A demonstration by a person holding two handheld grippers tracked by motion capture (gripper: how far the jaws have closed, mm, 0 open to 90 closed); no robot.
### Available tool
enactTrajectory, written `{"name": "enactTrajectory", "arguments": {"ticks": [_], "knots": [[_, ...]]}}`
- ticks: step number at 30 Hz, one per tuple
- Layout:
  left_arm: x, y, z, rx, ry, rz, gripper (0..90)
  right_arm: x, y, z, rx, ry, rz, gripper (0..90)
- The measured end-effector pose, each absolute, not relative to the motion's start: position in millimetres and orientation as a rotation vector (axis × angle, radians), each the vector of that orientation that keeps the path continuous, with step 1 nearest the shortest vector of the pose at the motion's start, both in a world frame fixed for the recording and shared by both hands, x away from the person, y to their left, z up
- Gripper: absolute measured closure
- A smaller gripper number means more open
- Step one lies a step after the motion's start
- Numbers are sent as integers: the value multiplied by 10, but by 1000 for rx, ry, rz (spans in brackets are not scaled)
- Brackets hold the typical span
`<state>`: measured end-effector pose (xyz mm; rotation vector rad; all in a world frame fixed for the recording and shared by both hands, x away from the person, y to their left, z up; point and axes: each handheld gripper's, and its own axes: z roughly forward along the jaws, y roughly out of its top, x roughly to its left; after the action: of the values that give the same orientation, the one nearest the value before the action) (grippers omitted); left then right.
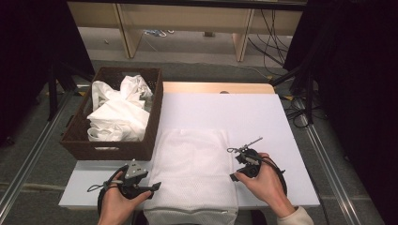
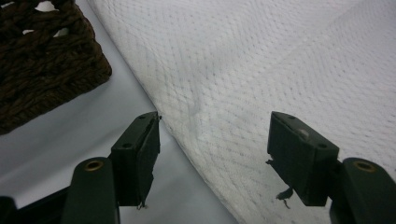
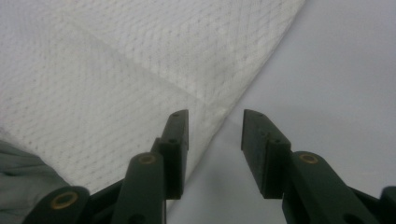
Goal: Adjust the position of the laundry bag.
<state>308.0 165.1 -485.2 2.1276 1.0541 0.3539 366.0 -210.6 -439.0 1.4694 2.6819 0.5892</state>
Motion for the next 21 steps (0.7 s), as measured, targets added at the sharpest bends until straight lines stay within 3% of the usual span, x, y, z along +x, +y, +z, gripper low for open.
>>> {"name": "enactTrajectory", "arguments": {"ticks": [15,21], "knots": [[3038,1604,-4815,2087,1098,370,369,3712,-2089,-4317,1462,2691,579,633],[3082,1636,-4813,2158,1080,346,393,3738,-2071,-4363,1519,2682,527,630]]}}
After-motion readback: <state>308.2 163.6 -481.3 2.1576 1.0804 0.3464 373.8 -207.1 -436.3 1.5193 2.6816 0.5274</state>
